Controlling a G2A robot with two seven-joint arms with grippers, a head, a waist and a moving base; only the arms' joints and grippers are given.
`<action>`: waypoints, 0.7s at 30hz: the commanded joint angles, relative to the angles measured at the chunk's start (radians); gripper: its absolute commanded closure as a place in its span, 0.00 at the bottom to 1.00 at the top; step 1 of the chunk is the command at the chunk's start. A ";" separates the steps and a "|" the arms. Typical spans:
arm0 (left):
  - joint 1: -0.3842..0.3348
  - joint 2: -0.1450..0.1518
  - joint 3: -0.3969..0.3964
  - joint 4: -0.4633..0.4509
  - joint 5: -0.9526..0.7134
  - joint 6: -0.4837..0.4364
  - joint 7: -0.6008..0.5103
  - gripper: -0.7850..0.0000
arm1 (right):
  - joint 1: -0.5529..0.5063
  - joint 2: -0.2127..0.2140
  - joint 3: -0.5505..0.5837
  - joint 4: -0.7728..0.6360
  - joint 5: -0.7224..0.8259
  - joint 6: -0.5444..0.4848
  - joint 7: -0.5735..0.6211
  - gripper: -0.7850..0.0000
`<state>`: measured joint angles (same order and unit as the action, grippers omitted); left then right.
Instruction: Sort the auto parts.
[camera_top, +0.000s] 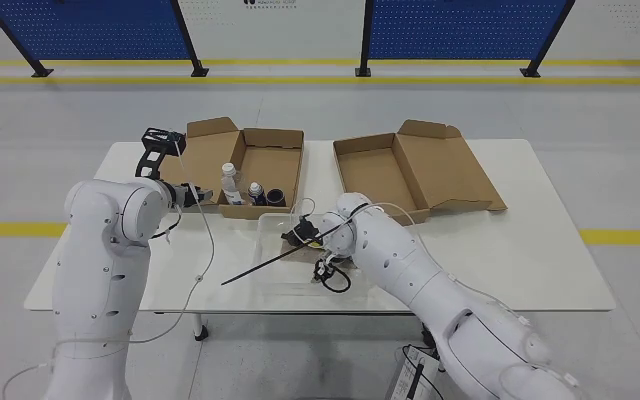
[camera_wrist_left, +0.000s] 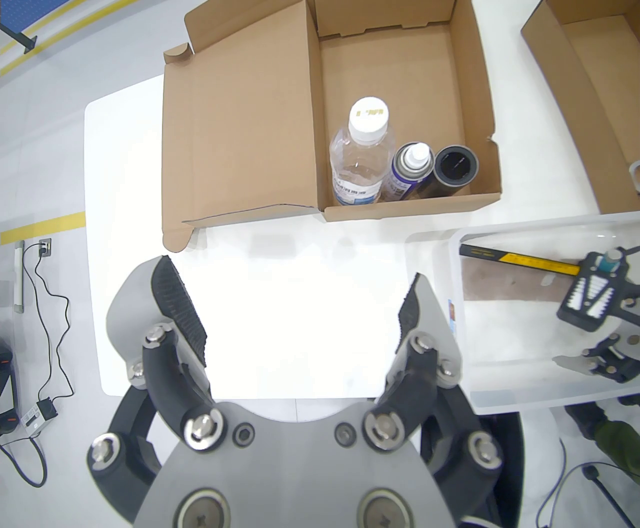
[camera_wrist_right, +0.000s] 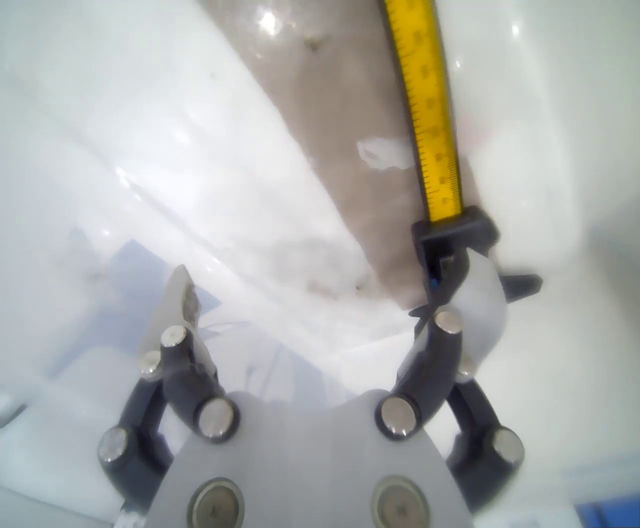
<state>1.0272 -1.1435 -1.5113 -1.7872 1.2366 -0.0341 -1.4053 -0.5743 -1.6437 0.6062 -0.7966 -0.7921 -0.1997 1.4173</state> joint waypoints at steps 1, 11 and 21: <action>0.000 0.000 0.000 0.000 0.000 0.000 0.000 0.00 | 0.005 -0.001 -0.001 -0.001 -0.002 -0.002 -0.003 0.00; 0.000 0.000 0.000 0.000 0.000 0.000 0.000 0.00 | 0.041 -0.007 -0.006 0.052 -0.052 0.022 -0.052 0.00; 0.000 0.000 0.000 0.000 0.000 0.000 0.000 0.00 | 0.069 -0.040 -0.027 0.151 -0.022 -0.011 -0.072 0.00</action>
<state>1.0272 -1.1435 -1.5113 -1.7872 1.2366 -0.0341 -1.4053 -0.5081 -1.6799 0.5803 -0.6554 -0.8199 -0.2079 1.3467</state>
